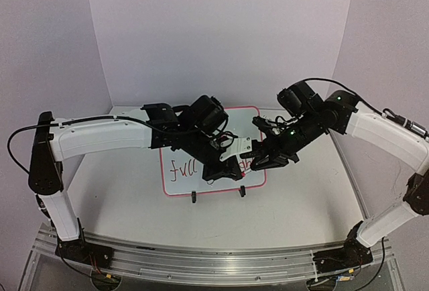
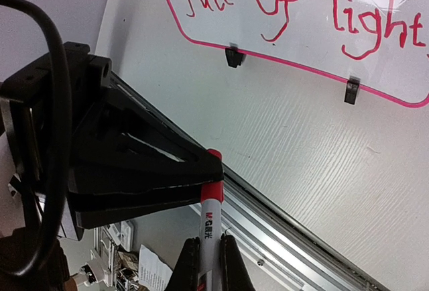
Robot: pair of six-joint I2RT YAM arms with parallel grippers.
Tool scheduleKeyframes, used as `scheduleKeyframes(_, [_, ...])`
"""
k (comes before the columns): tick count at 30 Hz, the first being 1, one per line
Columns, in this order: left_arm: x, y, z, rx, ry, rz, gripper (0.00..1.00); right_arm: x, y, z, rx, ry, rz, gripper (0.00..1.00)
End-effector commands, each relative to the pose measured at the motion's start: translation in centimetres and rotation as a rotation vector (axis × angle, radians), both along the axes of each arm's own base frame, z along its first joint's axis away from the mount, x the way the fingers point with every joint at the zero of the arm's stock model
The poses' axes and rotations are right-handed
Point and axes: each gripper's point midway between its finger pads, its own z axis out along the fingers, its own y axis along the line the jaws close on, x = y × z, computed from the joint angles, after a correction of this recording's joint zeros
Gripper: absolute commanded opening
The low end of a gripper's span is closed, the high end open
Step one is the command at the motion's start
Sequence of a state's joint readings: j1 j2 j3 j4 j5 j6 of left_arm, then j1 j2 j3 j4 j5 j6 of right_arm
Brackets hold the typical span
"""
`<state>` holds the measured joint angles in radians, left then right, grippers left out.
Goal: Write a sentence on the whiteboard
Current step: Insert the pen cap into the whiteboard marker, then reset both arms
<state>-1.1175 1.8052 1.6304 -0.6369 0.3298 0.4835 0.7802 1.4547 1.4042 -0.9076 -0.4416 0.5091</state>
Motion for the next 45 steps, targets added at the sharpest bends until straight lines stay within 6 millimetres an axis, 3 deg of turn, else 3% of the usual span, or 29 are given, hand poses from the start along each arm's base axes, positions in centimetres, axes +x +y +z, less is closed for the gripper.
scheduleKeyframes(1, [-2.7, -5.3, 18.8, -0.634, -0.254, -0.177, 0.0, -0.5, 2.9, -2.5, 0.047, 0.104, 0.046, 0.0])
scheduleKeyframes(7, [-2.4, -5.8, 20.9, -0.711, -0.263, -0.148, 0.0, -0.3, 4.1, -2.9, 0.111, 0.138, 0.044, 0.0])
scheduleKeyframes(11, [-3.1, -5.7, 18.9, -0.651, -0.277, -0.217, 0.0, 0.8, 2.8, -0.6, 0.106, 0.004, 0.011, 0.0])
scheduleKeyframes(13, [-3.5, -5.4, 16.5, -0.566, -0.287, -0.266, 0.13, 1.3, 1.0, 1.1, 0.068, -0.096, -0.01, 0.0])
scheduleKeyframes(15, [-3.8, -4.8, 14.1, -0.468, -0.303, -0.305, 0.53, 1.9, -1.5, 3.1, -0.007, -0.221, -0.044, 0.0])
scheduleKeyframes(18, [-3.2, -4.0, 12.2, -0.36, -0.325, -0.286, 0.98, 2.5, -5.1, 6.5, -0.091, -0.402, -0.099, 0.0])
scheduleKeyframes(22, [-3.4, -2.5, 11.0, -0.285, -0.317, -0.279, 1.0, 2.4, -9.9, 9.9, -0.165, -0.574, -0.198, 0.0])
scheduleKeyframes(25, [-3.3, -1.6, 12.0, -0.322, -0.329, -0.231, 1.0, 2.5, -13.3, 10.4, -0.255, -0.651, -0.282, 0.0])
scheduleKeyframes(27, [-1.4, -1.1, 12.6, -0.37, -0.368, -0.089, 1.0, 3.2, -16.0, 10.3, -0.342, -0.718, -0.379, 0.0])
scheduleKeyframes(29, [1.9, 0.1, 13.9, -0.476, -0.372, 0.187, 1.0, 4.0, -18.3, 9.4, -0.424, -0.765, -0.488, 0.0])
scheduleKeyframes(30, [3.7, 1.3, 14.8, -0.536, -0.381, 0.342, 1.0, 4.6, -19.1, 9.5, -0.435, -0.808, -0.548, 0.0])
scheduleKeyframes(31, [4.9, 2.8, 16.3, -0.621, -0.336, 0.484, 1.0, 5.1, -19.7, 8.3, -0.465, -0.83, -0.584, 0.0])
scheduleKeyframes(34, [8.7, 7.9, 15.9, -0.691, -0.155, 0.895, 1.0, 7.4, -19.1, 6.6, -0.396, -0.971, -0.684, 0.0])
scheduleKeyframes(36, [10.9, 11.6, 14.6, -0.699, -0.025, 1.1, 1.0, 8.5, -18.0, 5.1, -0.346, -1.036, -0.686, 0.0])
scheduleKeyframes(38, [14.1, 16.6, 12.3, -0.712, 0.154, 1.303, 1.0, 9.4, -17.9, 2.8, -0.396, -1.054, -0.695, 0.0])
scheduleKeyframes(40, [15.9, 21.2, 10.4, -0.726, 0.261, 1.461, 1.0, 10.3, -17.3, 0.2, -0.443, -1.042, -0.683, 0.0])
scheduleKeyframes(43, [16.8, 27.4, 7.7, -0.712, 0.285, 1.66, 1.0, 11.3, -16.6, -4.5, -0.494, -0.953, -0.654, 0.0])
scheduleKeyframes(45, [16.9, 30.4, 6.4, -0.713, 0.306, 1.735, 1.0, 11.7, -16.7, -7.4, -0.508, -0.879, -0.658, 0.0])
